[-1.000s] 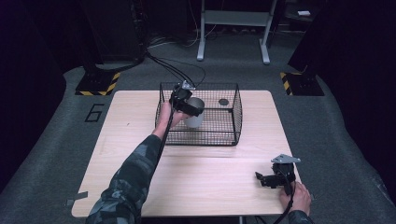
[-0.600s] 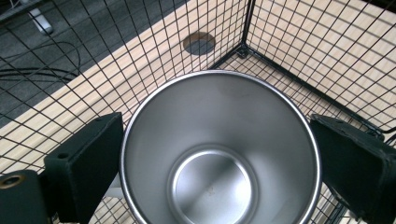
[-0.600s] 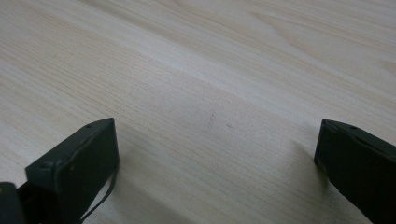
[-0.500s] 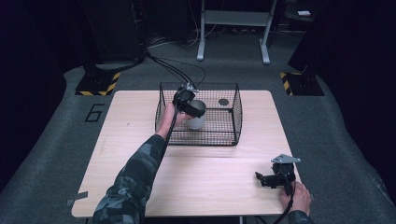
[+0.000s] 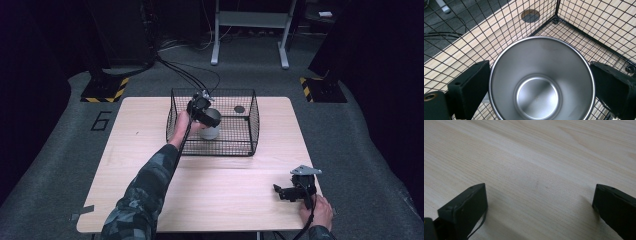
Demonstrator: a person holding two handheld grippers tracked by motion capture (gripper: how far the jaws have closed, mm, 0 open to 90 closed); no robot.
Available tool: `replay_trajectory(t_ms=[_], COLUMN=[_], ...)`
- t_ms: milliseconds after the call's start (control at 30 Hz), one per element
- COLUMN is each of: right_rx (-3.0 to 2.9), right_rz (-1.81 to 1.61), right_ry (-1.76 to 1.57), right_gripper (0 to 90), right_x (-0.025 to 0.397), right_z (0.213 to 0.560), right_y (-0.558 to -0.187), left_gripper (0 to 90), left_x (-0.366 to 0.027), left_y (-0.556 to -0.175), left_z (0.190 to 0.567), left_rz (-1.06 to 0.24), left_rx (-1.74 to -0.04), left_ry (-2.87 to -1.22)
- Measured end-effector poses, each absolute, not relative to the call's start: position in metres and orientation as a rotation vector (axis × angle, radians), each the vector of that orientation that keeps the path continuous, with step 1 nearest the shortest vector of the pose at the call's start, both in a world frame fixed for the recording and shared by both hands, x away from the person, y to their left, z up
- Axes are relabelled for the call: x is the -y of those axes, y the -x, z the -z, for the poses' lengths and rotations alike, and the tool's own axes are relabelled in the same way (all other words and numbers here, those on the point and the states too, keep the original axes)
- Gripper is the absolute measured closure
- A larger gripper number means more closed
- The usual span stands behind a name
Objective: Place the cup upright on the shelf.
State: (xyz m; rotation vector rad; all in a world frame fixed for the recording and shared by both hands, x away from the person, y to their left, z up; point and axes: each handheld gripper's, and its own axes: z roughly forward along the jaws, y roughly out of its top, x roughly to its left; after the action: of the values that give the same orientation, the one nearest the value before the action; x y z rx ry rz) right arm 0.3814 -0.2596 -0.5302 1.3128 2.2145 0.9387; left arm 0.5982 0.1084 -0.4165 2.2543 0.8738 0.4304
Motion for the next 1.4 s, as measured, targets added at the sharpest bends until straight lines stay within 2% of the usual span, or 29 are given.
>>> replay_trajectory(t_ms=[900,1200,1400], right_rx=[-2.227,-2.231,-2.229], right_rz=[-0.934,-0.936,-0.936], right_ry=[-1.298,-1.295,-1.296], right_gripper=[0.0,0.0,0.0], right_x=[0.261,0.261,0.261], right_z=[0.53,0.53,0.53], right_y=[-0.381,-0.381,-0.381], left_gripper=[5.7,0.2,0.2], left_x=[-0.114,-0.116,-0.123], left_y=[-0.597,-0.594,-0.586], left_z=[0.42,0.408,0.397], left_rz=[-0.399,-0.411,-0.407], left_rx=[-0.914,-0.891,-0.883], left_ry=[-2.232,-2.211,-2.201])
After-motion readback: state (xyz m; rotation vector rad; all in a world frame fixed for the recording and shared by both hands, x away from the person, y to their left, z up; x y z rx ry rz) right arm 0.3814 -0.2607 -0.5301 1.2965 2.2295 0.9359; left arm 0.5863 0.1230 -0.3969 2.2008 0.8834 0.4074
